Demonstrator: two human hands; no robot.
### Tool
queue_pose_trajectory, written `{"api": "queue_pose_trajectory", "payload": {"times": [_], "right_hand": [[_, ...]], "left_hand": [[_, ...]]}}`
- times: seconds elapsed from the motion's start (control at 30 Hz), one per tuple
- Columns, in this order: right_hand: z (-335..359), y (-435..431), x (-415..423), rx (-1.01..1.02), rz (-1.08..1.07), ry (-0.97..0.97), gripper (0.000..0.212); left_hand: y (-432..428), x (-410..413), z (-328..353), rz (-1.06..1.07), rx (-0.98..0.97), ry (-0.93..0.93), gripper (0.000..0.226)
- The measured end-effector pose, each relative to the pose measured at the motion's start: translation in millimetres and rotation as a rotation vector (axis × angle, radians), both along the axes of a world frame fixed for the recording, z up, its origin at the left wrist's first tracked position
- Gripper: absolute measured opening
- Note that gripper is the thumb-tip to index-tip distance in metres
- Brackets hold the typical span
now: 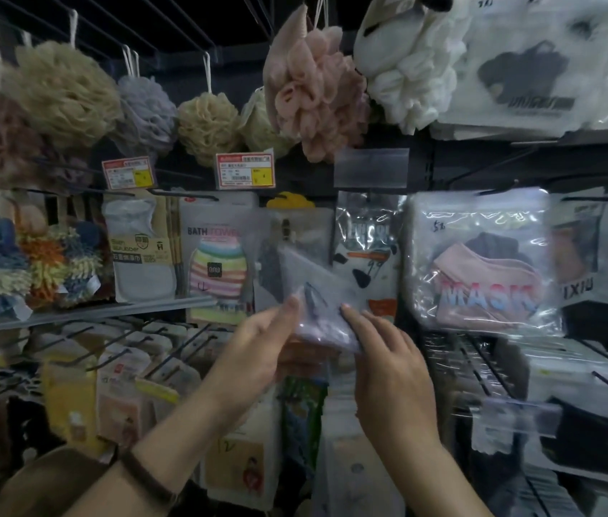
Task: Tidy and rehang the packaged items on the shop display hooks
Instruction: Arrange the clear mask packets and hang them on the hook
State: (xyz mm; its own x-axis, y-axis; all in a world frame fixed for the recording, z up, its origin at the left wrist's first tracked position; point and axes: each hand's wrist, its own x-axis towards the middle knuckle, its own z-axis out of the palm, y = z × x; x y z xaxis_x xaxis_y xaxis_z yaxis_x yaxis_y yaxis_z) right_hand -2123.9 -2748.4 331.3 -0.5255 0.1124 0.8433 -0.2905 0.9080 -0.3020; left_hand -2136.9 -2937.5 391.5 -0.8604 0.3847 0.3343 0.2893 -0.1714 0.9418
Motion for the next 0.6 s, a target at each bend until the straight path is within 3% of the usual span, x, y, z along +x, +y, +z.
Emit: {"api": "queue_pose_trajectory", "payload": {"times": [0.07, 0.17, 0.27, 0.37, 0.5, 0.6], "right_hand": [[9.1, 10.9, 12.7, -0.127, 0.080, -0.037, 0.038], [17.5, 28.6, 33.0, -0.313, 0.254, -0.098, 0.016], [20.4, 41.9, 53.5, -0.534, 0.438, -0.085, 0.022], [18.9, 50.3, 69.7, -0.764, 0.601, -0.085, 0.024], [19.5, 65.0, 82.1, -0.911, 0.549, -0.043, 0.015], [20.9, 72.3, 89.1, -0.987, 0.496, 0.009, 0.032]], "left_hand": [[2.5, -4.7, -3.9, 0.008, -0.052, 0.052, 0.065], [9.7, -18.4, -8.8, 0.237, -0.084, 0.083, 0.061], [16.8, -21.6, -10.9, 0.287, -0.120, 0.052, 0.076], [28.5, -19.1, -19.3, 0.117, -0.034, -0.057, 0.051], [46.7, -5.2, -23.1, -0.027, 0.070, -0.142, 0.034], [58.7, 2.3, -25.4, -0.028, 0.116, -0.106, 0.032]]}}
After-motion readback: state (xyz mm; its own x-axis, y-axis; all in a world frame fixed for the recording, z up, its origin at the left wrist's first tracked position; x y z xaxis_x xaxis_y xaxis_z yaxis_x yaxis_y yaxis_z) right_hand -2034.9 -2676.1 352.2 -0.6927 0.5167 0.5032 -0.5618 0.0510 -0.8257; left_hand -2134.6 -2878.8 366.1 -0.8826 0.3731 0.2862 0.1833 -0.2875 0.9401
